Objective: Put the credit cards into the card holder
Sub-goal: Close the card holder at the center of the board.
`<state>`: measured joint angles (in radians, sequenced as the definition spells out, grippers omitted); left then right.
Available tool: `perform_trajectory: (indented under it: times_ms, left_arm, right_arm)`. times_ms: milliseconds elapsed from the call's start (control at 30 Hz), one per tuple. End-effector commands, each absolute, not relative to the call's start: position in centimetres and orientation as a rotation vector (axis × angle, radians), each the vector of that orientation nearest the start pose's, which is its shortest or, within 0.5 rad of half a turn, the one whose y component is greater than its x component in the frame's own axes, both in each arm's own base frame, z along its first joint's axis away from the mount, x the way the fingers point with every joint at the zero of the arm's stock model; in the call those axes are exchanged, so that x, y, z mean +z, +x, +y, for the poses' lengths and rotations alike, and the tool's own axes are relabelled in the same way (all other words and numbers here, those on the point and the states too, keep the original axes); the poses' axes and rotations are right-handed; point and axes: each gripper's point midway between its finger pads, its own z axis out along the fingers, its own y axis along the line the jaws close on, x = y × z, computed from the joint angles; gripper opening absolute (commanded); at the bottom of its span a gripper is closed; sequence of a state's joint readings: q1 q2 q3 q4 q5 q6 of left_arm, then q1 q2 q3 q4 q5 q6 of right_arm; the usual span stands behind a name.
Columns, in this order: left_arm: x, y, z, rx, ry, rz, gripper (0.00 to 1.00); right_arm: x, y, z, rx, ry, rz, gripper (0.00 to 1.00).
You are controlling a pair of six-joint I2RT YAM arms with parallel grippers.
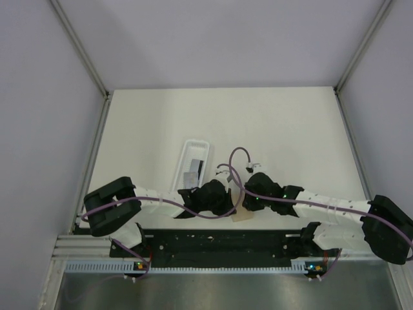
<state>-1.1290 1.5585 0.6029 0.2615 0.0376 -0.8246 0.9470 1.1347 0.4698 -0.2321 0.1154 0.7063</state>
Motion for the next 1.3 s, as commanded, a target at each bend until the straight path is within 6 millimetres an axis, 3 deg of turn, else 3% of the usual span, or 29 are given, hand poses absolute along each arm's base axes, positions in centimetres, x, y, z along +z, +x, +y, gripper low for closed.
perform_trajectory:
  times_ms: [0,600,767,1000,1100,1267]
  left_arm:
    - [3.2,13.2,-36.2,-0.979,0.406,2.457,0.0]
    - [3.1,13.1,-36.0,-0.985,0.399,2.455,0.0]
    - [3.3,13.2,-35.9,-0.979,0.398,2.45,0.0]
    - [4.6,14.1,-35.8,-0.936,0.397,2.416,0.0]
    - [5.8,14.7,-35.8,-0.918,0.402,2.386,0.0]
    - [8.5,15.9,-35.3,-0.855,0.398,2.332,0.0]
  right_arm:
    - [2.9,14.8,22.4,0.516,-0.298,2.582,0.1]
    - [0.0,13.4,21.4,0.336,-0.323,2.782,0.09]
    - [2.8,14.8,23.0,0.471,-0.297,2.649,0.11]
    - [8.5,16.4,23.8,0.679,-0.207,2.386,0.26]
    - [9.4,16.5,23.0,0.693,-0.175,2.334,0.31]
    - [8.3,16.1,21.3,0.642,-0.128,2.352,0.36]
